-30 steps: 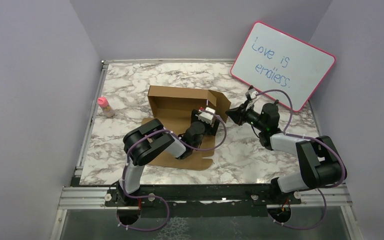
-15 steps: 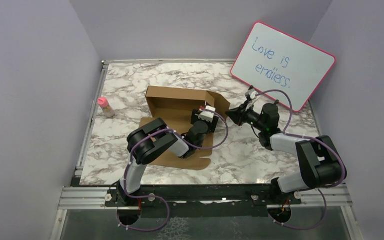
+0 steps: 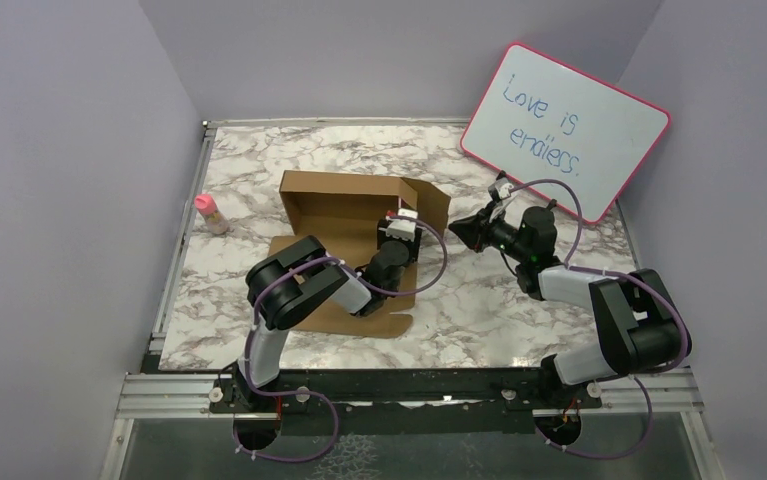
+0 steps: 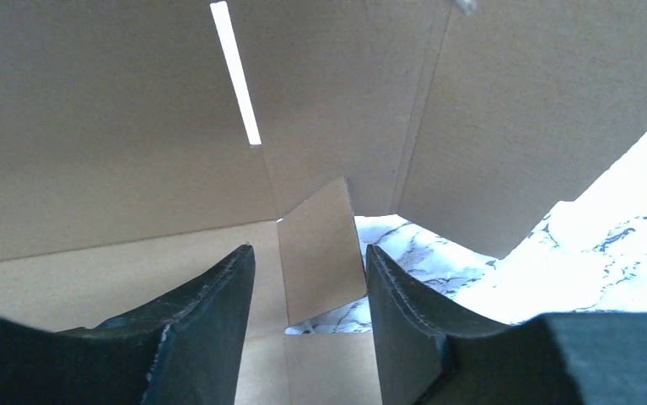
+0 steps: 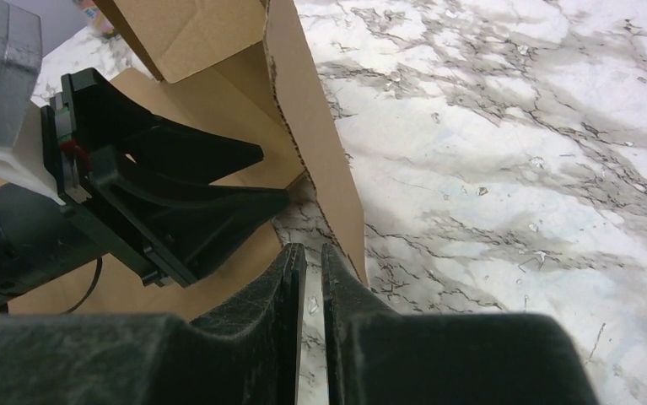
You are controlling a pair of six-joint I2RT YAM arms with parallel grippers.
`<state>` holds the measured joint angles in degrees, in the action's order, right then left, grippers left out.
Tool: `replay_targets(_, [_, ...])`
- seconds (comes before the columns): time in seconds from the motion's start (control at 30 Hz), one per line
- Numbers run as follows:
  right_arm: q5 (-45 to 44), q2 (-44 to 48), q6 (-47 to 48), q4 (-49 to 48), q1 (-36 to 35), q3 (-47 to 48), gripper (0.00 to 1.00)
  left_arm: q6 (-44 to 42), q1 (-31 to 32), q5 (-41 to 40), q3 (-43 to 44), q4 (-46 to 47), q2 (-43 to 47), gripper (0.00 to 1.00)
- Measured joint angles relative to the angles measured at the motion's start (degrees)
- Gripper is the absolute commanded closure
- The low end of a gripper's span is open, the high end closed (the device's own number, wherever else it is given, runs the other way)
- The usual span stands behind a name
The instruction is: Fold the paper box
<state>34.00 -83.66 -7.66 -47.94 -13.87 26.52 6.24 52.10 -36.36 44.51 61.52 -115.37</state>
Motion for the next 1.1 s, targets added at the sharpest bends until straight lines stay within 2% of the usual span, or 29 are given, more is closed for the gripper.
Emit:
replay_targets(0.2, [0.02, 0.09, -0.35, 0.00, 0.00, 0.00, 0.77, 2.34, -1.27, -0.07, -2.69, 0.07, 2.69, 0.54])
replay_targets(0.3, [-0.31, 0.63, -0.70, 0.11, 0.00, 0.00, 0.69, 3.43, -2.14, -0.04, -4.07, 0.04, 3.61, 0.54])
replay_targets(0.47, [-3.87, 1.97, -0.37, 2.10, 0.00, 1.53, 0.62, 5.18, -3.69, 0.39, -6.03, -0.02, 4.07, 0.54])
replay_targets(0.63, [-7.43, 1.29, 0.72, 4.46, 0.00, 5.86, 0.58, 6.93, -5.07, 2.32, -6.82, 0.00, 4.37, 0.53])
replay_targets(0.9, [-7.06, -7.82, 3.67, 7.76, 0.00, 13.22, 0.54, 9.05, -6.34, 5.62, -7.93, 0.11, 4.37, 0.51])
replay_targets(1.1, [-0.81, -14.80, 4.31, 10.21, 0.00, 18.58, 0.54, 10.32, -6.99, 8.20, -9.01, 0.13, 4.37, 0.51])
